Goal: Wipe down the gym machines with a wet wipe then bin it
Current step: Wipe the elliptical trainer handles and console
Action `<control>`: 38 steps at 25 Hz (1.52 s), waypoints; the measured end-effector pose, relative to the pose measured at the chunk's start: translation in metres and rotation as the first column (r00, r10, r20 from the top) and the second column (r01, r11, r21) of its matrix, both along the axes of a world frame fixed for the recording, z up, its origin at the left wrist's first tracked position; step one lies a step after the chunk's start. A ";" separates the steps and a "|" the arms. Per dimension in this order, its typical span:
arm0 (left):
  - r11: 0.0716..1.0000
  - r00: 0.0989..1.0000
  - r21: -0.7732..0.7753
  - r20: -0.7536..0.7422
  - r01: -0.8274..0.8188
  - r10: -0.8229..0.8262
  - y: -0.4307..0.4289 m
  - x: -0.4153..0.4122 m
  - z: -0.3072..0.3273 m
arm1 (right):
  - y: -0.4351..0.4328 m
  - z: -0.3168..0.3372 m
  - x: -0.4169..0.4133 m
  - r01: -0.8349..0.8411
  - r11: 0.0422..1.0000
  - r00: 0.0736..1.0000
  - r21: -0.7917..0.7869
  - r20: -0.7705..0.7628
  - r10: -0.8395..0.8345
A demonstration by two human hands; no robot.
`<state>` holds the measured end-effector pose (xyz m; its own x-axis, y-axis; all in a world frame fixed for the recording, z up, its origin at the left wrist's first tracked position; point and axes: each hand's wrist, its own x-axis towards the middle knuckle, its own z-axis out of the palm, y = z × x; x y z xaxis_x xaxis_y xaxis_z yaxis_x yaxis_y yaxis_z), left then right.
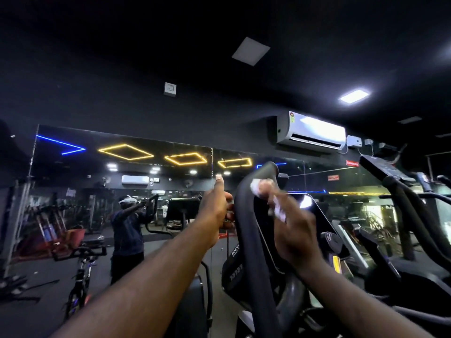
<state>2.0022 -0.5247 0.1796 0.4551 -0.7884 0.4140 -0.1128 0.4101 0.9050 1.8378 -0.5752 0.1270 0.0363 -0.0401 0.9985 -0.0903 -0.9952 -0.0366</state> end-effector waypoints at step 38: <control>0.981 0.962 -0.006 0.192 -0.195 0.193 0.007 -0.006 0.024 | 0.010 -0.094 -0.015 -0.006 0.920 0.864 -0.391 -0.466 -0.192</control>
<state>1.9963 -0.5178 0.2037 0.5133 -0.6985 0.4987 -0.3601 0.3521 0.8639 1.8230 -0.5648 0.0331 0.5348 0.2961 0.7914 -0.0902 -0.9112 0.4018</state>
